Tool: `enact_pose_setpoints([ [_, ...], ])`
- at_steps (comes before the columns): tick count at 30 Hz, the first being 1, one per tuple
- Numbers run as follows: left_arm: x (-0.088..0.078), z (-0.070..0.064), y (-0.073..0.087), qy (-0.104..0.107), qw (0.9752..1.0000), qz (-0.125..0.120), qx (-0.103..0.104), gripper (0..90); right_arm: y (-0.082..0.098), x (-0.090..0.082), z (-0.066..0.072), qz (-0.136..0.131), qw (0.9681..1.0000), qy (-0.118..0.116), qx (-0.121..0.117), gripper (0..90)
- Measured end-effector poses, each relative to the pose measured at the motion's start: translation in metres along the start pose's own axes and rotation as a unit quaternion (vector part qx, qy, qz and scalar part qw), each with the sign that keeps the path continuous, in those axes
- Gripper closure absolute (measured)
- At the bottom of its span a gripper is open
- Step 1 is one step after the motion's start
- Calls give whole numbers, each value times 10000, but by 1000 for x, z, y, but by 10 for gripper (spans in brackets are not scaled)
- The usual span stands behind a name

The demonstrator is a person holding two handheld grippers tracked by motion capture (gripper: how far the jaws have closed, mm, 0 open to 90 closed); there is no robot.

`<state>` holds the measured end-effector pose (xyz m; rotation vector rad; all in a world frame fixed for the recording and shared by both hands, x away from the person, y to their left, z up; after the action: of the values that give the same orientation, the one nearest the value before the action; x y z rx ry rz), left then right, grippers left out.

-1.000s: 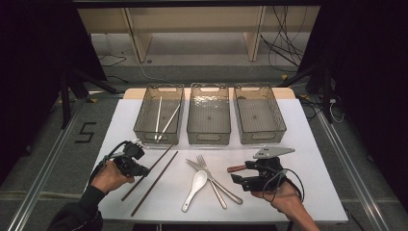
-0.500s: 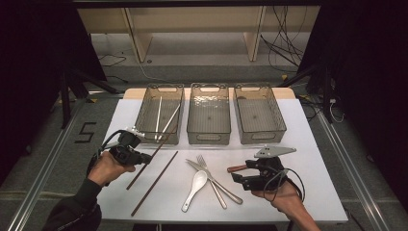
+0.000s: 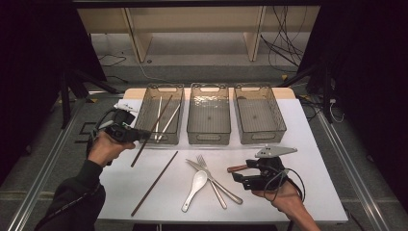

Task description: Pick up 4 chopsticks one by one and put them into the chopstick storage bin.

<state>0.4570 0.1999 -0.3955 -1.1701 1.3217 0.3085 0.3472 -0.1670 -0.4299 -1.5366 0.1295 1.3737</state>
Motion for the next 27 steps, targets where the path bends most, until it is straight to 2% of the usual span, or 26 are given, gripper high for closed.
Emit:
enact_pose_setpoints([
  [11, -7, 17, -36, -201, 9990, -405, -49, 843, -1, 0, 0, -6, 10000, -15, 23, 298],
  [17, -1, 28, -54, -302, 9981, -518, -133, 843, 0, 0, -1, -18, 10000, -25, 23, 298],
  [27, 8, 50, -77, -501, 9952, -749, -385, 843, -1, -1, -1, -20, 10000, -40, 5, 298],
])
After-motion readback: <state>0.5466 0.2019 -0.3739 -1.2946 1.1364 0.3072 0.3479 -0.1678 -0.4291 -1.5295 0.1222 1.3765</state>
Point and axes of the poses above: each handheld gripper's, and its own axes: x roughly forward along the jaws, y roughly out of its underside, z roughly to its left, the point moved 5 cm from there along x, roughly forward along the jaws, and after that the axes turned 12 degrees about z, right-handed, at the moved point
